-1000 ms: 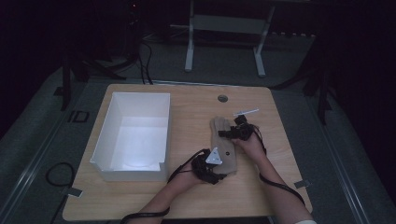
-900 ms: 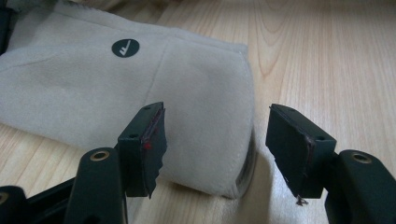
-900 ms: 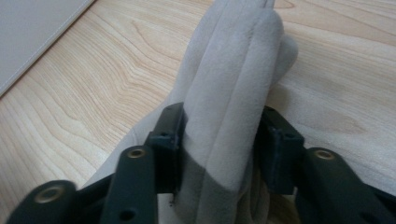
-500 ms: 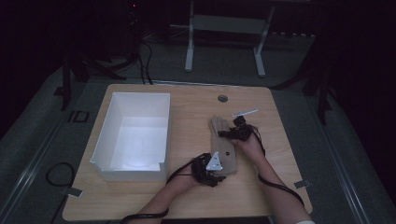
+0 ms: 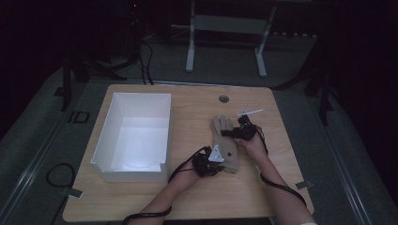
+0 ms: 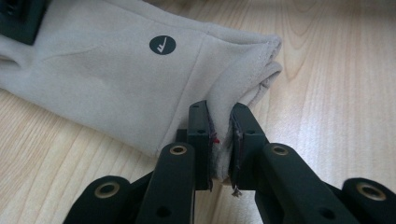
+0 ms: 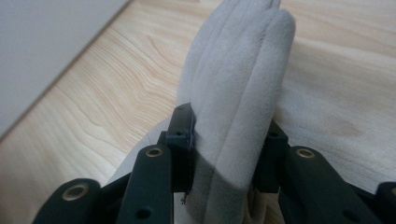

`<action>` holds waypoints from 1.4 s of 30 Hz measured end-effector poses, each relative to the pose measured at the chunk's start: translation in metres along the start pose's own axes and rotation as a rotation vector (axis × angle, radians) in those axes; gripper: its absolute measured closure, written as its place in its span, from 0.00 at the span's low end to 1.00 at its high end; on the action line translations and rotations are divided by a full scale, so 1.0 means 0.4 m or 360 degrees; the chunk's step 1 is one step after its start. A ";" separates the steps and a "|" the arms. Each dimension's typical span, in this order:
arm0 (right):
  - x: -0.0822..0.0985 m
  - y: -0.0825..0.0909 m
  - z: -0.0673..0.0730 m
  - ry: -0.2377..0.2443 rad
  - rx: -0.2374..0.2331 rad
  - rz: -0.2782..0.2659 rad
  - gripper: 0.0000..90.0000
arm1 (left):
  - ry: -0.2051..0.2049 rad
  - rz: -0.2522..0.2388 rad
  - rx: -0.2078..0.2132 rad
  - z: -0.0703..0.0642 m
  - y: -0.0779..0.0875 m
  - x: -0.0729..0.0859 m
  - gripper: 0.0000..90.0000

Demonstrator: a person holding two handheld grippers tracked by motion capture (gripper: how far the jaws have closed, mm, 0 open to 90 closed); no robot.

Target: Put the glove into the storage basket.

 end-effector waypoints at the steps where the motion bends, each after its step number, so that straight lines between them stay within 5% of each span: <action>1: -0.003 0.006 0.002 -0.0005 -0.0006 -0.0006 0.73 | 0.0001 0.0001 0.0001 -0.001 0.002 -0.005 0.90; 11: -0.049 0.065 0.026 0.0005 -0.0037 -0.0086 0.73 | 0.0006 0.0002 -0.0009 -0.009 0.050 -0.067 0.91; 26: -0.145 0.148 0.109 0.0082 -0.0110 -0.0201 0.73 | 0.0000 0.0006 -0.0054 -0.011 0.168 -0.147 0.91; 42: -0.247 0.190 0.203 0.0157 -0.0191 -0.0294 0.73 | -0.0009 0.0006 -0.0115 0.011 0.286 -0.188 0.91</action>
Point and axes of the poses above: each handheld gripper's, and its own axes: y roughly backward along the jaws, x roughly out of its underside, z roughly to its left, the point moved 6 cm from there along -y, roughly forward along the jaws, and after that the axes turned 6 degrees about -z, right-handed, at the moved point
